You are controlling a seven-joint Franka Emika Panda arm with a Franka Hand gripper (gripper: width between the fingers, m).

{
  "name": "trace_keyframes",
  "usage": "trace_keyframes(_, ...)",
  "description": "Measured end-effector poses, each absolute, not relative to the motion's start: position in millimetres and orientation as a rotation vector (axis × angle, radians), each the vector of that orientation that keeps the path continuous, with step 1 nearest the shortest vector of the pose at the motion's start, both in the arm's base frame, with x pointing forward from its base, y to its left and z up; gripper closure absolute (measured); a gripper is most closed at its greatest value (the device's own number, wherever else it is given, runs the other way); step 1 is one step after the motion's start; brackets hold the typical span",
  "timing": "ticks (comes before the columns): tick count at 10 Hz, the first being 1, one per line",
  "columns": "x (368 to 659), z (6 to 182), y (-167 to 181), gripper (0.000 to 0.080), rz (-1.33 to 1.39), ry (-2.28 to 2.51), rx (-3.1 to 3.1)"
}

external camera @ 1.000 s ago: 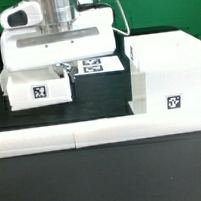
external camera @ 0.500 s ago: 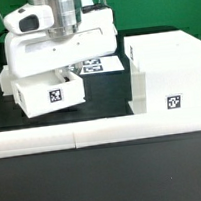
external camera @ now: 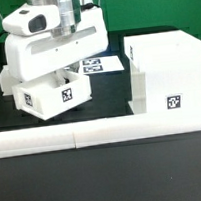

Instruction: Assemble drawer

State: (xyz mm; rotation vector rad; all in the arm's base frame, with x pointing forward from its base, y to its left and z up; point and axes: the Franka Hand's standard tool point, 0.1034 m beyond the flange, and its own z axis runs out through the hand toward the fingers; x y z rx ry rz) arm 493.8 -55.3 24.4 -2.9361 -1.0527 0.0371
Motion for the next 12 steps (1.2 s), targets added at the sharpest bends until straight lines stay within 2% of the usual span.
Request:
trace_keyframes(4,517,27.6,-46,0.0758,0.058,-1.619,-2.695)
trace_keyframes(9,518,27.1,-53,0.0757,0.081,-2.034,-2.408)
trace_keyframes(12,531,26.0,-53,0.0757,0.112,-2.261,-2.218)
